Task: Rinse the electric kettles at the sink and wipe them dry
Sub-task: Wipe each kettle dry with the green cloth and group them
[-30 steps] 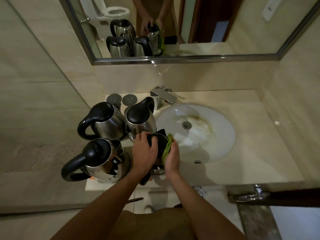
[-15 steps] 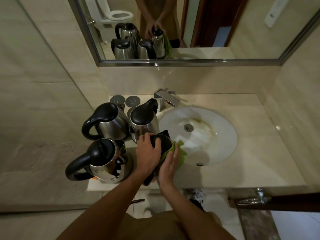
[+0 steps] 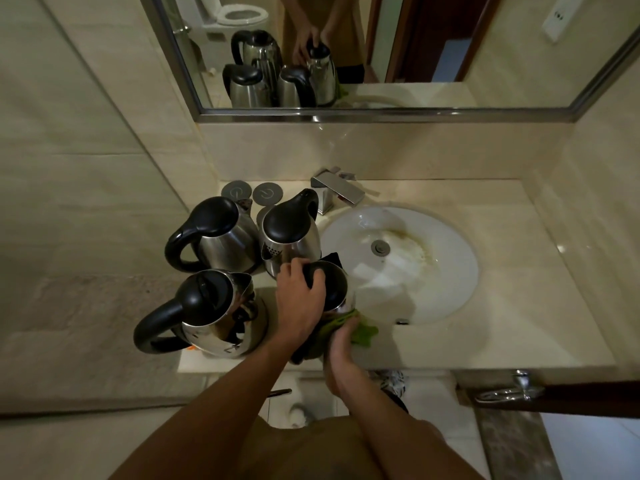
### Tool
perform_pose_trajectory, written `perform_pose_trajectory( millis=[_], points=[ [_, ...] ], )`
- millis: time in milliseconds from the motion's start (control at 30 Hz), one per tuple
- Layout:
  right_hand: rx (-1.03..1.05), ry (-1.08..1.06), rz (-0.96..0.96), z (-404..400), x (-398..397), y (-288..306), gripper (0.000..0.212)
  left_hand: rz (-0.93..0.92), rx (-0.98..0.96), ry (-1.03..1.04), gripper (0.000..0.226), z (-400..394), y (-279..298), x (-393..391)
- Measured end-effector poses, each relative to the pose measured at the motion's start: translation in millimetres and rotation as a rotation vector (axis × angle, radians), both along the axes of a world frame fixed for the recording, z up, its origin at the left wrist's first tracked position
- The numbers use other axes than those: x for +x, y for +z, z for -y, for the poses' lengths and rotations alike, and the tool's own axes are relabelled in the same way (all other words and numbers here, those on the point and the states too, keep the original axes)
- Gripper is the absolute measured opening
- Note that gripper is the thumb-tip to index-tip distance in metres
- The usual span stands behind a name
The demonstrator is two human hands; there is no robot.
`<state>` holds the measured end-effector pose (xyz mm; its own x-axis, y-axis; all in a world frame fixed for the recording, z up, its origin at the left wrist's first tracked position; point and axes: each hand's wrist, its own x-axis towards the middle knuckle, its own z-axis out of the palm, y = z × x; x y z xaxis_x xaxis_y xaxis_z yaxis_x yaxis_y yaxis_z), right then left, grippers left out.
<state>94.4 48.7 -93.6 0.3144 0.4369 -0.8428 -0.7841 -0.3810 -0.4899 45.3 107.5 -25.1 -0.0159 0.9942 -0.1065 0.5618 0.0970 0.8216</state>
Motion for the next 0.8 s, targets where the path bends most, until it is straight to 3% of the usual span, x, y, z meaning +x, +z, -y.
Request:
perform_pose_trajectory(
  millis=[100, 200, 400, 500, 567, 700, 800],
  points=[
    [0.061, -0.114, -0.106, -3.8, -18.6, -22.9, 0.074, -0.015, 0.014, -0.013, 0.029, 1.6, -0.4, -0.8],
    [0.092, -0.150, -0.175, -4.3, -19.3, 9.5, 0.069, -0.030, 0.027, -0.023, 0.027, 2.0, -0.1, -0.7],
    [0.114, -0.151, -0.243, 2.3, -23.3, 15.0, 0.071, -0.050, 0.034, -0.042, 0.028, 2.9, 2.7, -1.2],
    [0.103, -0.162, -0.115, -5.8, -29.5, 10.8, 0.072, -0.056, 0.040, -0.038, 0.028, 1.9, 3.3, -1.0],
    [0.101, -0.143, 0.065, -6.4, -32.7, 21.7, 0.061, -0.060, 0.041, -0.036, 0.029, 1.9, 3.2, -0.4],
    [0.285, 0.066, 0.522, 6.0, -21.8, 31.1, 0.049, -0.067, 0.053, -0.035, 0.029, 1.9, 1.5, 0.0],
    [0.403, 0.107, 0.625, 5.6, -10.9, 17.0, 0.042, -0.069, 0.046, -0.034, 0.030, 2.4, 1.6, 0.5]
  ],
)
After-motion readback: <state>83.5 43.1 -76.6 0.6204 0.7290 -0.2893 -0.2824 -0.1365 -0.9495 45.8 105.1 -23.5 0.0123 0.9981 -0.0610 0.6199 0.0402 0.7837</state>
